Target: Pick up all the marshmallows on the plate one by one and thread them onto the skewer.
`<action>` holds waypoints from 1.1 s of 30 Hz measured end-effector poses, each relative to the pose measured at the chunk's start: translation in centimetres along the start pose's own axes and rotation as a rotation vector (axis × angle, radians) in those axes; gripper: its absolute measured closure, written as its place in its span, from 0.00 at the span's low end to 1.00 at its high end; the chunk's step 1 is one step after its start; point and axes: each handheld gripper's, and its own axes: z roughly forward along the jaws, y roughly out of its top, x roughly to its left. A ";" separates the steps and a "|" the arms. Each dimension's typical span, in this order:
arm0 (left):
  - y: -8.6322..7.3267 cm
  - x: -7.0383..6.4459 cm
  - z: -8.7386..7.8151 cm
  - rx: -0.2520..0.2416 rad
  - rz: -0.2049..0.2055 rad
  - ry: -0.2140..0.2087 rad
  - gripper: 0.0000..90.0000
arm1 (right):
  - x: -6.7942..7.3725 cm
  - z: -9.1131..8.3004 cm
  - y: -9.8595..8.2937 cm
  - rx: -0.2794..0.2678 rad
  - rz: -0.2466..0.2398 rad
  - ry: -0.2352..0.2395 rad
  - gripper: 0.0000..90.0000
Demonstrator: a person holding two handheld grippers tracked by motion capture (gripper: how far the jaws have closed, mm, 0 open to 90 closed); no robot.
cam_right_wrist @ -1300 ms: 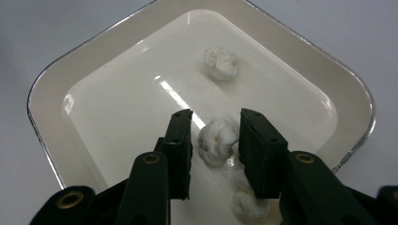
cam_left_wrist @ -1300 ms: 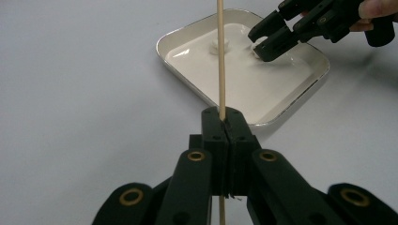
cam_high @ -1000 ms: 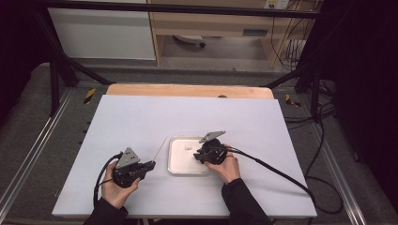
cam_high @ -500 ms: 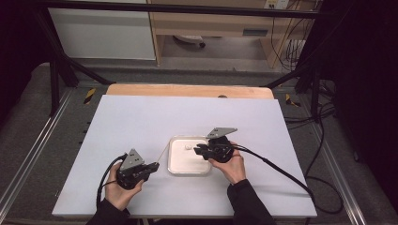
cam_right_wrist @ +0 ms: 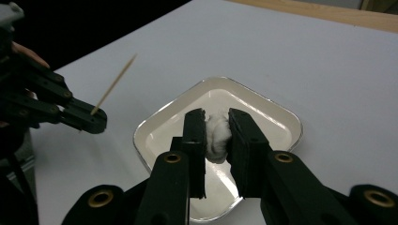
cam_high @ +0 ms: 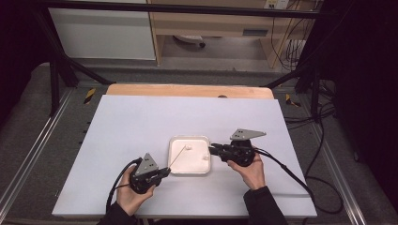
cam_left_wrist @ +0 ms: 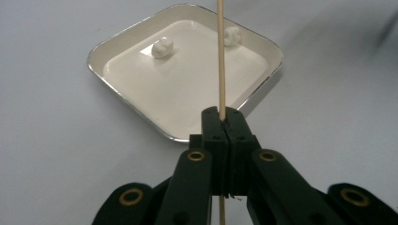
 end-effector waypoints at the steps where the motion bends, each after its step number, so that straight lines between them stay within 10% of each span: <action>1: 0.1 -0.3 0.1 -0.001 0.002 -0.004 0.98 | 0.0 -0.3 0.0 -0.012 0.007 0.006 0.86; 13: 1.7 -2.3 1.2 -0.014 0.054 -0.045 0.98 | 0.6 -2.5 0.8 -0.159 0.085 0.140 0.87; 33: 2.4 -3.4 1.9 -0.016 0.096 -0.061 0.98 | 0.7 -1.7 0.9 -0.180 0.123 0.187 0.87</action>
